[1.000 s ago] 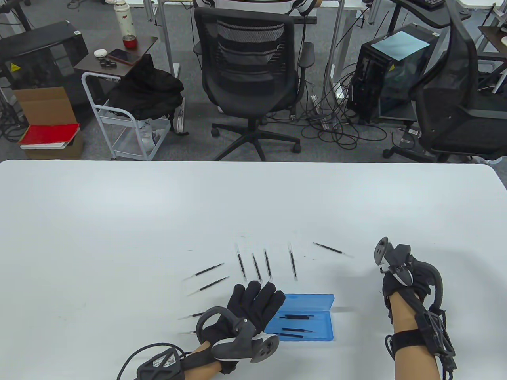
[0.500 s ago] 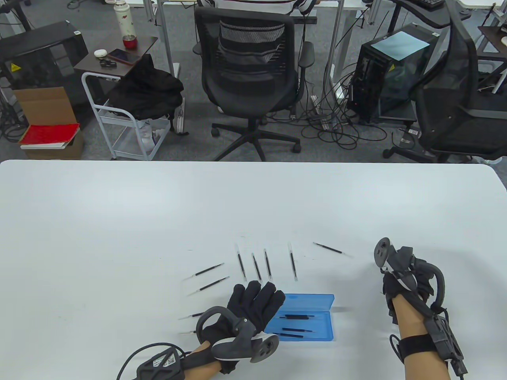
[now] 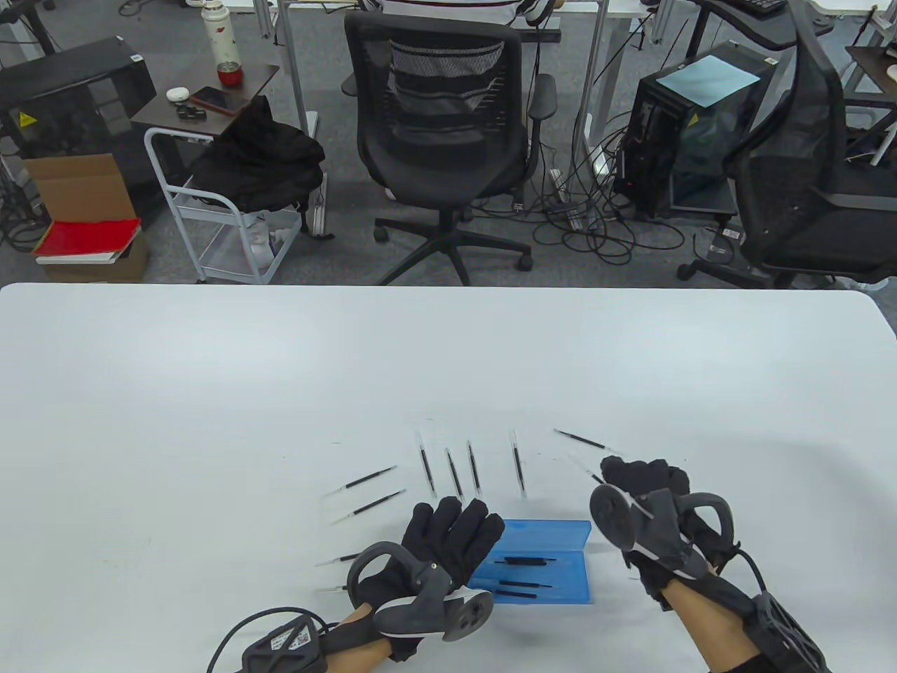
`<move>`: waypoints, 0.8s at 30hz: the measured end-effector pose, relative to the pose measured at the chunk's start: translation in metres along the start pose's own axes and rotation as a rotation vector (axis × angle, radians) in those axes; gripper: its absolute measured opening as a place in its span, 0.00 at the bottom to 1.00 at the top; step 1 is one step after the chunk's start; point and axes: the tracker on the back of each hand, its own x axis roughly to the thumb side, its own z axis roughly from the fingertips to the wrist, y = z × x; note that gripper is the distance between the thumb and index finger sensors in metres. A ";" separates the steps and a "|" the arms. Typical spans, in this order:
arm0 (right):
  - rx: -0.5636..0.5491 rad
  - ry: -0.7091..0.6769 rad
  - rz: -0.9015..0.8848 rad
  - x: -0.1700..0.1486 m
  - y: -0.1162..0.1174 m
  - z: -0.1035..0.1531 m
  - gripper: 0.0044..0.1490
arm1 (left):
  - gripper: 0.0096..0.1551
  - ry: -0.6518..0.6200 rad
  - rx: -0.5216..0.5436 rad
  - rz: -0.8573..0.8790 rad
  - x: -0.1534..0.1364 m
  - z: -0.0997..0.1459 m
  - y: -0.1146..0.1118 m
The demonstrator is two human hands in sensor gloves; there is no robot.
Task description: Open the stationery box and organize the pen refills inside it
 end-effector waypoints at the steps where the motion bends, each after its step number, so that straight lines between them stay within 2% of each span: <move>1: -0.005 -0.033 0.005 0.008 -0.002 0.005 0.38 | 0.74 0.000 0.000 0.002 0.000 0.000 0.000; 6: -0.004 -0.200 0.047 0.047 -0.001 0.028 0.38 | 0.74 0.001 -0.003 0.009 -0.001 0.000 -0.001; 11: 0.008 -0.331 0.098 0.071 0.009 0.041 0.38 | 0.74 0.003 -0.003 0.013 0.000 -0.001 -0.001; 24: 0.091 -0.452 0.146 0.099 0.038 0.044 0.38 | 0.74 0.002 -0.004 0.018 0.000 -0.001 -0.001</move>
